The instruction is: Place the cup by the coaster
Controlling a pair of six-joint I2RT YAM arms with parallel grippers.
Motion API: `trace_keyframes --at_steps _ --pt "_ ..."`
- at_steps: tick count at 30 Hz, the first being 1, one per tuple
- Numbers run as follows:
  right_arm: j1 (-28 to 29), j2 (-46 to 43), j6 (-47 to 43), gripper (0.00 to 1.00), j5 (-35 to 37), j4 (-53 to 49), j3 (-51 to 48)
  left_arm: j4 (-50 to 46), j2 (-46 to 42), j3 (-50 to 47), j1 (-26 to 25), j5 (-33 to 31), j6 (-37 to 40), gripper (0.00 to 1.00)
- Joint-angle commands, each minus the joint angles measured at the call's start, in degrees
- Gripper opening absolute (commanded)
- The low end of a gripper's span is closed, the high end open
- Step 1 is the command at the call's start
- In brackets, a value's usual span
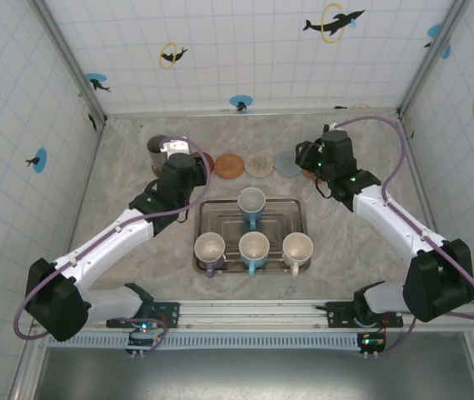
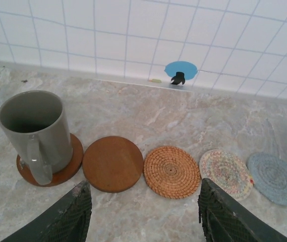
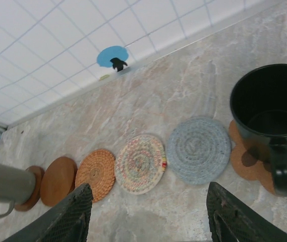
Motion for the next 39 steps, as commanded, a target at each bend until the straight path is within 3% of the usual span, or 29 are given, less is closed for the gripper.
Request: trace_keyframes --at_steps 1,11,21,39 --pt "2.17 -1.17 -2.97 0.61 0.03 -6.17 3.72 4.35 -1.94 -0.88 -0.52 -1.03 2.51 0.57" --pt "10.88 -0.01 -6.92 0.6 2.15 -18.94 10.36 10.31 -4.89 -4.84 -0.57 2.12 3.78 0.58" --pt "17.34 -2.86 -6.25 0.62 5.17 -26.67 9.85 10.75 -7.66 -6.75 -0.56 1.76 4.41 0.59" --pt "23.68 -2.96 1.75 0.67 1.76 -22.69 -1.59 9.62 -8.42 -6.87 -0.59 1.94 4.25 0.6"
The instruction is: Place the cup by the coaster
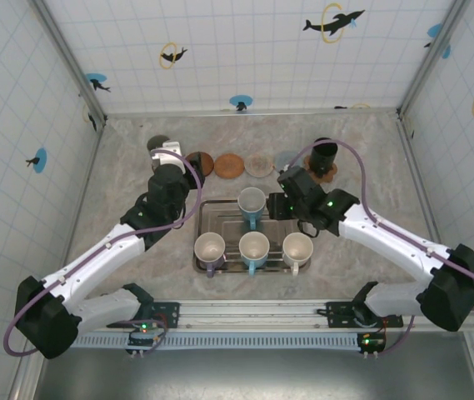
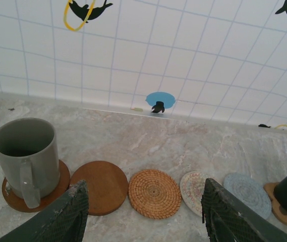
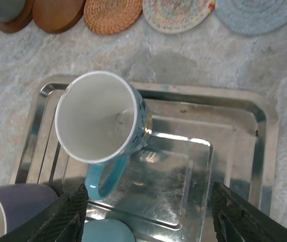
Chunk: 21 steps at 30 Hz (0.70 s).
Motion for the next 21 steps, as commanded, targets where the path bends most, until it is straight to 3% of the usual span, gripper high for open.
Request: trace_keyframes --at_steps 1,21 --pt "1.52 1.37 2.16 0.67 -1.4 2.88 -1.38 0.59 -1.04 -0.44 -0.23 0.76 1.4 0.6" --pt "5.05 12.86 3.21 0.69 -5.75 8.39 -0.28 0.51 -0.67 -0.3 -0.25 1.43 1.56 0.6"
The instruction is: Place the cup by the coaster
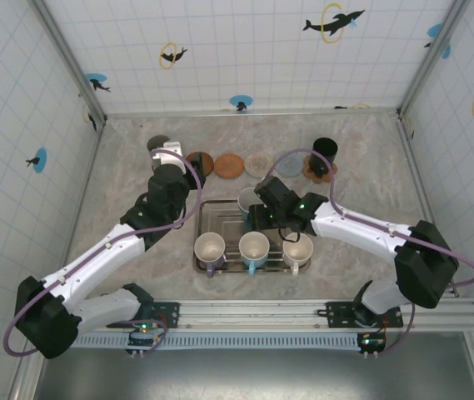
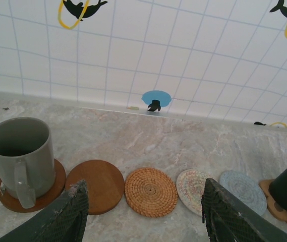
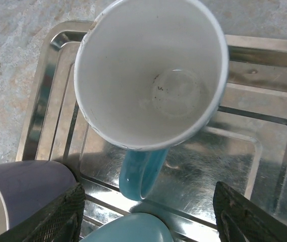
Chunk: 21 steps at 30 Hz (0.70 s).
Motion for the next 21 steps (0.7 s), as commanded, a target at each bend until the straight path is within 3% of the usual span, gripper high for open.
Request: trace_keyframes --at_steps 1,9,21 --pt "0.44 2.2 0.57 0.69 -1.26 2.13 0.06 0.48 -0.59 -0.24 -0.21 0.36 1.56 0.6" --pt "0.41 5.87 0.19 0.65 -1.44 2.7 1.98 -0.62 0.6 0.52 -0.2 -0.22 1.86 0.61" --pt "0.31 10.05 -0.03 0.51 0.72 3.69 3.49 -0.62 0.65 0.59 -0.24 -0.07 2.08 0.61"
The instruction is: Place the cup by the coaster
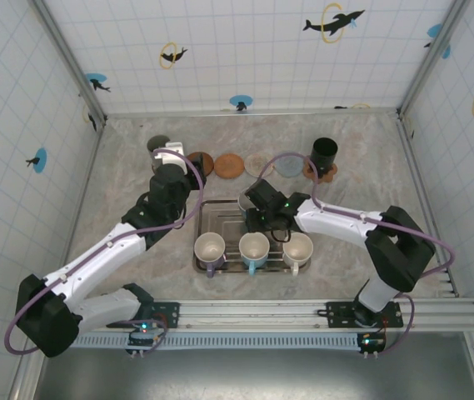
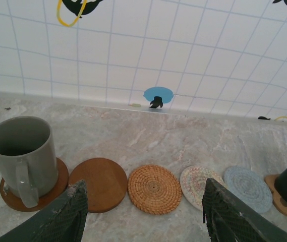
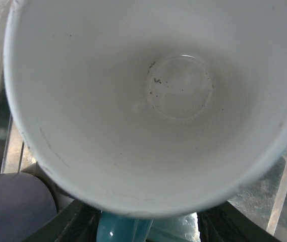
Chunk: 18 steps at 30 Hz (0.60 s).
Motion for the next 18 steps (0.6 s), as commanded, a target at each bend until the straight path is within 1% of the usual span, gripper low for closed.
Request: trace_keyframes --at_steps 1,9,15,18 --pt "0.18 1.38 -0.15 0.5 1.29 0.83 2.32 -0.53 0.06 0.76 -0.26 -0.12 0.9 0.61" --pt "-0.72 2.79 -0.25 0.46 1.28 1.72 2.32 -0.44 1.1 1.2 -0.25 0.12 0.91 0.61" --pt "-1.08 3.82 -0.55 0.39 1.72 1.85 2.5 -0.62 1.62 1.4 -0.19 -0.06 0.77 0.61" --pt "-1.08 4.21 -0.83 0.34 2.63 0.95 3.01 -0.62 1.71 1.47 -0.21 -0.23 0.86 0.61"
